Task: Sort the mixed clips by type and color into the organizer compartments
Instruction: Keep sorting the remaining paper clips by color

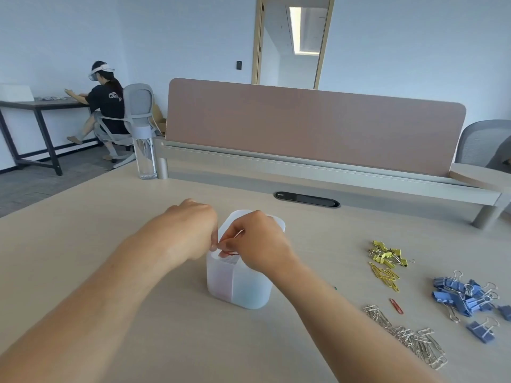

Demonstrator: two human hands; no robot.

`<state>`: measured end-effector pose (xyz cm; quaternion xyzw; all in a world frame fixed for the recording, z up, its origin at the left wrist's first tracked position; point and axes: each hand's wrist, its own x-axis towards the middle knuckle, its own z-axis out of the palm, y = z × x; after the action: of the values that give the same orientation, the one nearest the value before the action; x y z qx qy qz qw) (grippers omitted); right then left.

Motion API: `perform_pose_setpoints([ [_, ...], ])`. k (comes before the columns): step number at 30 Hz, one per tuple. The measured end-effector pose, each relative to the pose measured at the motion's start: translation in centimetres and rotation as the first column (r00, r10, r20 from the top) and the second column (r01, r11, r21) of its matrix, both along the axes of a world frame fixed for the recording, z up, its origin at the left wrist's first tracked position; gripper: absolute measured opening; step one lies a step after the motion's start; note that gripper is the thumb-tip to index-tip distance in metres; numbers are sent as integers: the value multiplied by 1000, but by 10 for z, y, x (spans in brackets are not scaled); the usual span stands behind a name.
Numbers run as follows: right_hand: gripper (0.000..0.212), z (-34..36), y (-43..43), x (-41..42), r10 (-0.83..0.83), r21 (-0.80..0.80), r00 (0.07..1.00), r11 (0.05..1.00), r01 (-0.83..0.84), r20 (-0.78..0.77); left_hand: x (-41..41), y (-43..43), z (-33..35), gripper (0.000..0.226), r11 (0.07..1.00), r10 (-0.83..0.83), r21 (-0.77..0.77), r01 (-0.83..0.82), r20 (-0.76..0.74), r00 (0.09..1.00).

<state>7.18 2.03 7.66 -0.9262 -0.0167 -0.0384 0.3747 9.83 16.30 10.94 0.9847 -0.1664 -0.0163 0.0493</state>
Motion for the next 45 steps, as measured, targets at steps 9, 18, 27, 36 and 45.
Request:
perform_pose_setpoints([
  [9,16,30,-36,-17,26,-12,993,1000,-25,113,-17,-28,12,15,878,-43,-465,117,168,985],
  [18,6,30,-149,-77,-145,-22,988,989,146,51,-49,-133,-18,16,689,-310,-651,319,134,941],
  [27,13,-43,-240,-118,-506,-129,851,862,491,-142,-48,-169,-94,22,820,-245,-528,219,21,969],
  [36,16,-43,-231,-118,-483,-148,853,875,461,-199,-50,-153,-105,7,749,-426,-532,395,70,902],
  [45,13,-40,-225,-123,-422,-149,887,905,399,-189,-62,-136,-97,33,757,-560,-437,486,-49,827],
])
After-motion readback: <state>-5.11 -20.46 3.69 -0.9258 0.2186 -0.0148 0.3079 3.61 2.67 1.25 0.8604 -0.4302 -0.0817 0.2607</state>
